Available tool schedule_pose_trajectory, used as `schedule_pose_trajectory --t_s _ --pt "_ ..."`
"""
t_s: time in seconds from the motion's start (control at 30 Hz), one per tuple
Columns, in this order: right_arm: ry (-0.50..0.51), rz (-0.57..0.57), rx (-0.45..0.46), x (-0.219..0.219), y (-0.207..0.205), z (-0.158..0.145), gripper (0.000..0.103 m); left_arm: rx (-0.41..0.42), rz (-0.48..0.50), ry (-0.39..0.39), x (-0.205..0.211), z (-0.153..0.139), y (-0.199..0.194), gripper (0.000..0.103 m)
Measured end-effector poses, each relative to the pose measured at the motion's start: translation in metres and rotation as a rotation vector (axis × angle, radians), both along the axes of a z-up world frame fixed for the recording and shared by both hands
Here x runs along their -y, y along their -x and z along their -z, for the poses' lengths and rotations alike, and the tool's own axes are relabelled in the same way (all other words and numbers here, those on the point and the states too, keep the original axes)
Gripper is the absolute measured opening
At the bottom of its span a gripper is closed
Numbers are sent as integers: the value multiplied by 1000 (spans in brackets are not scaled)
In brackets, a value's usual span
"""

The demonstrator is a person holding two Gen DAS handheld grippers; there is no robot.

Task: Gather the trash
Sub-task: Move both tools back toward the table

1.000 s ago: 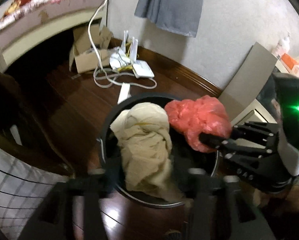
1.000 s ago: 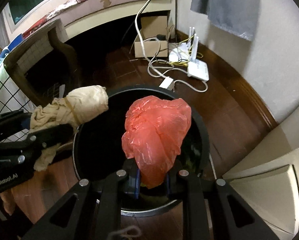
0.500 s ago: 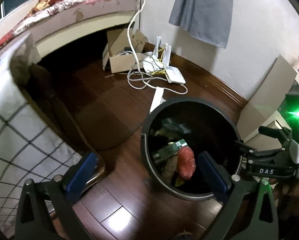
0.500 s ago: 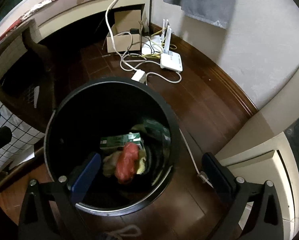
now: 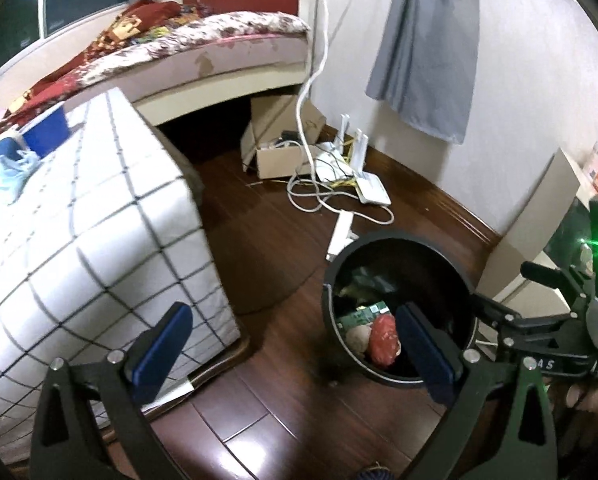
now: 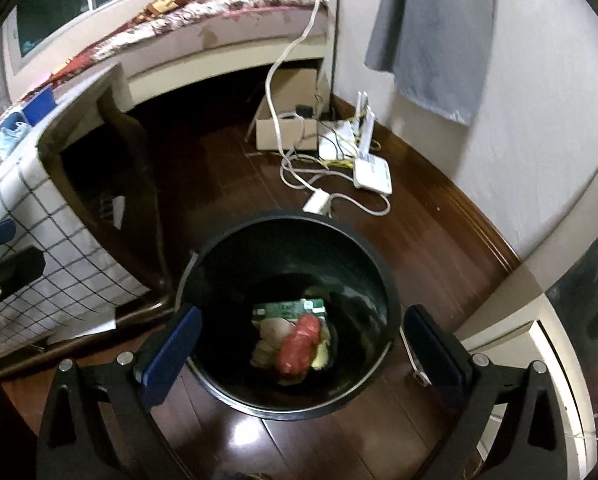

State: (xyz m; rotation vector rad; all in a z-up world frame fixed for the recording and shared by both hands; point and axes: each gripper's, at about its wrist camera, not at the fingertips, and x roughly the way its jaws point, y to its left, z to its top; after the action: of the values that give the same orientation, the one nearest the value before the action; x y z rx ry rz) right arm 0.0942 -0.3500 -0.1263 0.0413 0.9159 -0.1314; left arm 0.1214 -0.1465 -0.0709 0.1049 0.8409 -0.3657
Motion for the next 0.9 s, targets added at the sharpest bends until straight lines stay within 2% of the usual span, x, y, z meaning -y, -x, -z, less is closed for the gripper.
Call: schedule_pose_trajectory --t_s 0.27,0.43,0.5,0.6,0.67,0.8,0.9 --pt "-6 -50 69 -30 1 -22 102 33 -61 -7 -27 -10 6 102" --pt "-4 -102 110 -54 -3 -34 102 59 -90 22 -50 -20 10 102" --pt "-10 -125 129 -65 -6 -39 102 94 -110 28 -63 -26 13 102" --pt "-14 -169 160 -84 -11 -47 102 147 -163 -26 -85 -33 15 102" --pt "-21 -199 183 -98 -14 -52 102 162 -193 -36 -103 -36 15 102" --pt "-54 -272 234 -134 -24 -60 102 148 -295 -21 -152 -37 11 102" --pt "-64 -345 230 -164 -35 -65 102 158 -390 0 -190 -37 13 102"
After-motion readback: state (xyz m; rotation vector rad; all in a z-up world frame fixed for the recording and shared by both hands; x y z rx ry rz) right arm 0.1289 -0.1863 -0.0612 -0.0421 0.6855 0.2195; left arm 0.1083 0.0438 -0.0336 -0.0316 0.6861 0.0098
